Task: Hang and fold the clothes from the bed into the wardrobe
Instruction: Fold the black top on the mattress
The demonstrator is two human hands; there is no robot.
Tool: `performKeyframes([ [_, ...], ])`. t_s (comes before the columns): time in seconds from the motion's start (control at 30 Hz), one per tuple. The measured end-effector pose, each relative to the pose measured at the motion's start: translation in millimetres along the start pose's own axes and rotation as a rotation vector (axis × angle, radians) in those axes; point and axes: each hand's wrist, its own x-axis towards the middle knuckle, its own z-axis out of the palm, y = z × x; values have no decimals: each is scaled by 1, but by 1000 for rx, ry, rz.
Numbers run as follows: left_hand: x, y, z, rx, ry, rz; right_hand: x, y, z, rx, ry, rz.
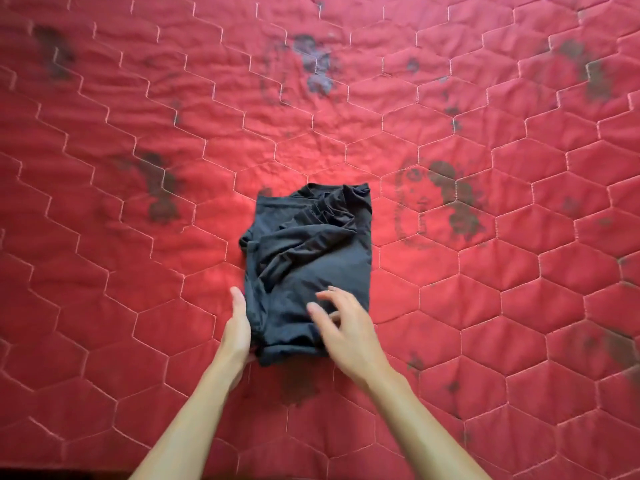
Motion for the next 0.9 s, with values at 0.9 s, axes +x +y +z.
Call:
performKeyframes([
  [0.9,0,72,71,974,399,921,-32,83,3,23,-44,464],
])
